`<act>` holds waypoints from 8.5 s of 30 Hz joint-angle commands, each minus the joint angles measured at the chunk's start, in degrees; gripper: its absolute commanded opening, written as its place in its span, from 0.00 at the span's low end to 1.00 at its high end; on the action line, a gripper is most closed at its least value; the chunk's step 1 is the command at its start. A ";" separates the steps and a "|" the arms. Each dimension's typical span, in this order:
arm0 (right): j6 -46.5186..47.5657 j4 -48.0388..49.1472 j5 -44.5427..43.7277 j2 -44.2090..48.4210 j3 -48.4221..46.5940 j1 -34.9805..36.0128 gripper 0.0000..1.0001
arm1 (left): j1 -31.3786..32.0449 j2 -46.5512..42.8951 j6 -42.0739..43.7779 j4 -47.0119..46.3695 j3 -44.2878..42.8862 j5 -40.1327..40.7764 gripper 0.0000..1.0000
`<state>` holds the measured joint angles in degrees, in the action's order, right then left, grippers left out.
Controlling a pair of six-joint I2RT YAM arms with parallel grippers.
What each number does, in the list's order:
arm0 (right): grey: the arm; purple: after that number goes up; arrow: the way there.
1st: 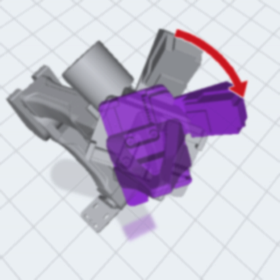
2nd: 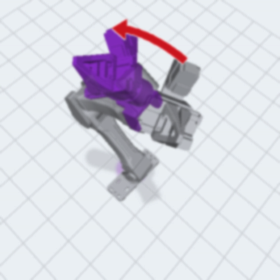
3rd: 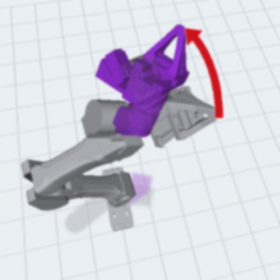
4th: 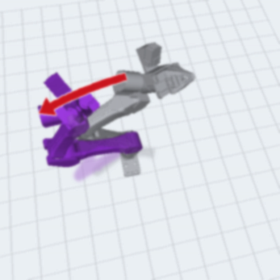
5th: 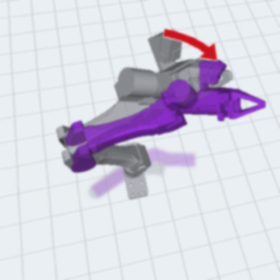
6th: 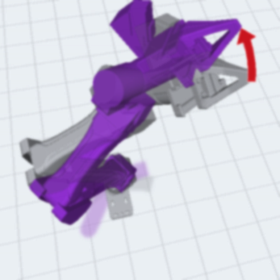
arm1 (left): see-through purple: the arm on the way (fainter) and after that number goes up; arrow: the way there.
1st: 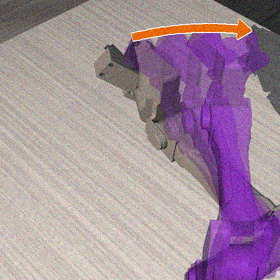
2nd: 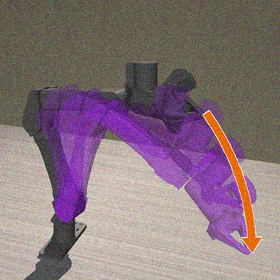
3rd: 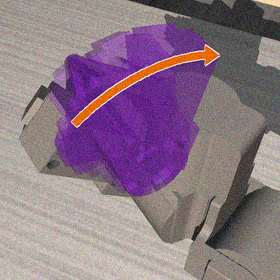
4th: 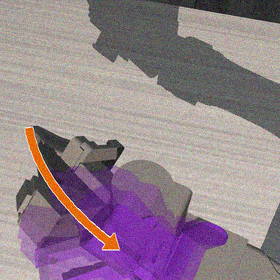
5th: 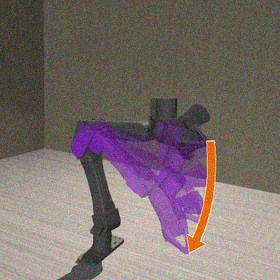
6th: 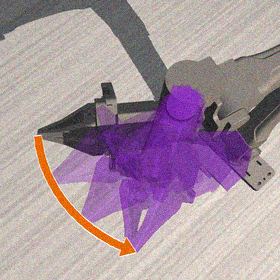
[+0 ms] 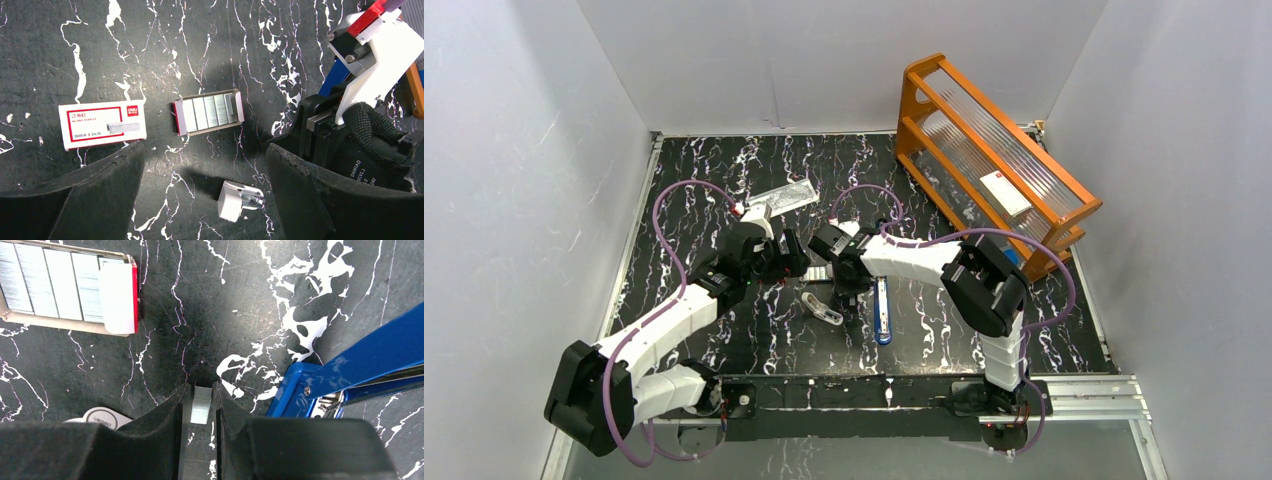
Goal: Load the staples into the stapler
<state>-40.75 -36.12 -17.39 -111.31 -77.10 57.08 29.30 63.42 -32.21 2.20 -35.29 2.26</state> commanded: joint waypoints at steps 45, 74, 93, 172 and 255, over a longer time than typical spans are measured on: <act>-9.23 -4.77 -9.54 21.63 14.23 -1.09 0.21 | -0.12 2.36 -0.05 -0.88 -0.38 -0.60 0.87; -7.16 -1.25 -8.28 18.60 16.07 -1.09 0.21 | -0.12 3.12 -0.15 -1.22 -0.31 -0.94 0.87; -7.23 -1.51 -9.95 22.18 14.71 -1.06 0.21 | -0.12 3.20 -0.14 -1.03 -0.42 -0.86 0.87; -7.46 2.72 -9.57 20.16 18.39 -1.09 0.30 | -0.12 3.78 0.04 -0.70 -0.77 -1.03 0.87; 10.87 6.28 -2.58 -4.71 -12.49 -1.03 0.30 | -0.12 -2.16 -2.17 6.33 -0.99 6.11 0.87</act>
<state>-28.86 -28.71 -17.04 -119.15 -89.67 56.23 29.30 61.21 -34.96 9.23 -36.21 7.11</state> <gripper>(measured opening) 0.299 0.871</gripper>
